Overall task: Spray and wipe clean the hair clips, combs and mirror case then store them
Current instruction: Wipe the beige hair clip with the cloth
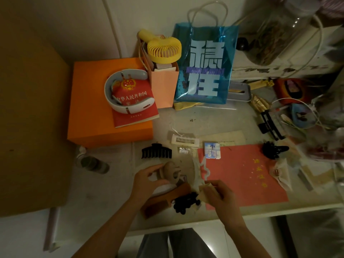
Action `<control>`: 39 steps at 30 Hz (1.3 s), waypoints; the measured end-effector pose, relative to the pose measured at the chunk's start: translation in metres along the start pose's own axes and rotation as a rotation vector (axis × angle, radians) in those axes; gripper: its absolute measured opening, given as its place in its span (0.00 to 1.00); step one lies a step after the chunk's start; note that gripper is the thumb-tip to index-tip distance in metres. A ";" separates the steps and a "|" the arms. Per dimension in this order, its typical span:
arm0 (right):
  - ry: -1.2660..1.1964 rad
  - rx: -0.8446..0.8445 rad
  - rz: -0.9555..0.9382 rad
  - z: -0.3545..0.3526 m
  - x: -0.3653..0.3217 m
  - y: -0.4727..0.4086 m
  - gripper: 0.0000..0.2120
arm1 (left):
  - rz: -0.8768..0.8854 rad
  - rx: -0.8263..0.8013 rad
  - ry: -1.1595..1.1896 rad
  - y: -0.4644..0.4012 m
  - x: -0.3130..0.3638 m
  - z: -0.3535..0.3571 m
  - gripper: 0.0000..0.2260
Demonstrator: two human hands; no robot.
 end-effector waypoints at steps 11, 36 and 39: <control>-0.125 0.020 -0.046 -0.004 -0.039 -0.002 0.10 | 0.211 0.063 0.100 0.017 0.084 -0.049 0.26; -0.468 -0.022 -0.506 -0.043 -0.251 0.035 0.06 | 0.662 0.158 -0.026 0.078 0.292 -0.117 0.26; -0.481 -0.011 -0.547 -0.043 -0.267 0.036 0.04 | 0.696 0.192 -0.069 0.083 0.306 -0.126 0.25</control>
Point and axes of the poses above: each hand's wrist, its own y-axis away from the middle knuckle, its own z-axis out of the palm, x = y × z, the point moved 3 cm from there along -y, towards the middle knuckle, and after that the axes turned 3 degrees about -y, right-handed, at the moved point
